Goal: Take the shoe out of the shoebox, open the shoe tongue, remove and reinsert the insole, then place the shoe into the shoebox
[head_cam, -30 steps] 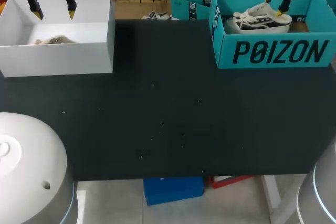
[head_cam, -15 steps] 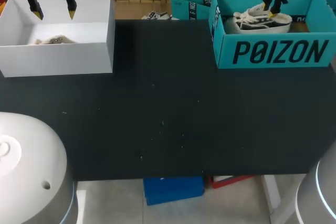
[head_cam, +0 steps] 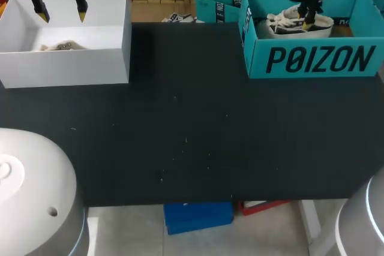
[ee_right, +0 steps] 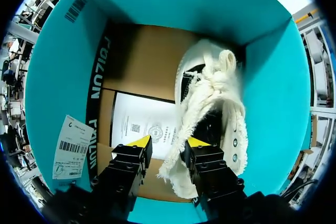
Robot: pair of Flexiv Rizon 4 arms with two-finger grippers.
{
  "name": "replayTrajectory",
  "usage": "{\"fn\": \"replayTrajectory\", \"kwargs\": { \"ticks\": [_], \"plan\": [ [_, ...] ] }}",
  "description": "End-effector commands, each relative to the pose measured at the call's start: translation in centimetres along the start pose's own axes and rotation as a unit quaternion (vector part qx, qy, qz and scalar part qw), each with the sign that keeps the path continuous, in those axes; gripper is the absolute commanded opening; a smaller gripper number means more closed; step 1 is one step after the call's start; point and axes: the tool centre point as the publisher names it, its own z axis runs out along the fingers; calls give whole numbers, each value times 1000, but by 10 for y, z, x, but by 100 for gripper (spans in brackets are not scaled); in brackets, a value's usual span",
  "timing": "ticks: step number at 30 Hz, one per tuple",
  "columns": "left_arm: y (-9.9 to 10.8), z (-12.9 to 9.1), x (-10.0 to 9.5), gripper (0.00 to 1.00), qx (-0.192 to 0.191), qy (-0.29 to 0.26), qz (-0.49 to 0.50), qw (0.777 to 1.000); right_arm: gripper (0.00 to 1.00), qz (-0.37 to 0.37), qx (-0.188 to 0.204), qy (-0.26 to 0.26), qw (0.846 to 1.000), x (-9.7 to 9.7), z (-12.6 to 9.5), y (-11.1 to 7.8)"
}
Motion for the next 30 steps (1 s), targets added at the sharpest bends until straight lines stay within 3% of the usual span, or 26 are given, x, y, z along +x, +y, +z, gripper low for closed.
{"fn": "replayTrajectory", "kwargs": {
  "ticks": [1,19,22,24,30],
  "plan": [
    [0,-1,0,100,-1,-1,0,1000,35,0,-3,7,1000,-11,16,-4],
    [0,-1,0,100,-1,-1,0,1000,29,-6,-8,18,1000,-15,56,-5],
    [0,-1,0,100,-1,-1,0,1000,23,-5,-2,13,1000,-17,59,-5],
    [0,-1,0,100,-1,-1,0,1000,0,-5,5,9,1000,-18,60,-5],
    [0,-1,0,100,-1,-1,0,1000,0,-4,9,5,1000,-21,49,-5]
  ]
}}
